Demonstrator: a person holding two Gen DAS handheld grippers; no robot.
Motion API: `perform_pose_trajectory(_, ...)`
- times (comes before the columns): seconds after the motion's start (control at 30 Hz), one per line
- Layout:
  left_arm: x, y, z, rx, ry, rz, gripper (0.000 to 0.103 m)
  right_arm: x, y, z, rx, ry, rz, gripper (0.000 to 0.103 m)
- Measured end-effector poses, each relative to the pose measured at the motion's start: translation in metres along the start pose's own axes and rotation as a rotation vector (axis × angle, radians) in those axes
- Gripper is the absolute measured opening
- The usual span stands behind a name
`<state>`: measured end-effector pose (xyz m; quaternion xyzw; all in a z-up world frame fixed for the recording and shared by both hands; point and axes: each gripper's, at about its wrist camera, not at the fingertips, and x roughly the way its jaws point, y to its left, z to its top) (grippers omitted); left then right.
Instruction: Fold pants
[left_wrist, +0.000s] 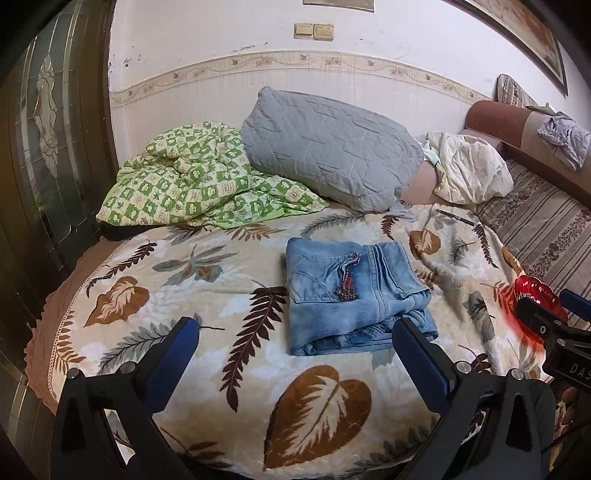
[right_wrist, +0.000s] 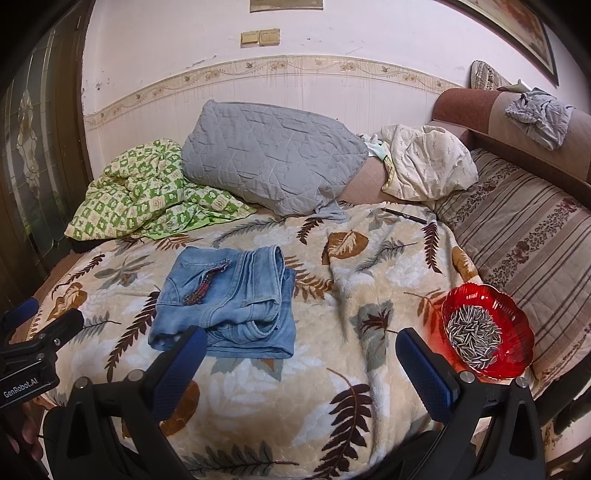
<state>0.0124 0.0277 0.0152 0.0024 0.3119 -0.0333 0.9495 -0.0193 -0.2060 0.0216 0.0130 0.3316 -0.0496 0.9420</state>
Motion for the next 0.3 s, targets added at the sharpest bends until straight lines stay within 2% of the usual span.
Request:
perform_pose_trajectory(0.17, 0.0003, 0.0003, 0.0005, 0.000, -0.001, 0.000, 0.103, 0.0002, -0.0003, 0.0007, 0.001, 0.000, 0.001, 0.103)
perform_pose_trajectory(0.3, -0.0069, 0.0020, -0.0013, 0.007, -0.035, -0.035, 0.103, 0.0001, -0.0005, 0.0008, -0.002, 0.000, 0.001, 0.103)
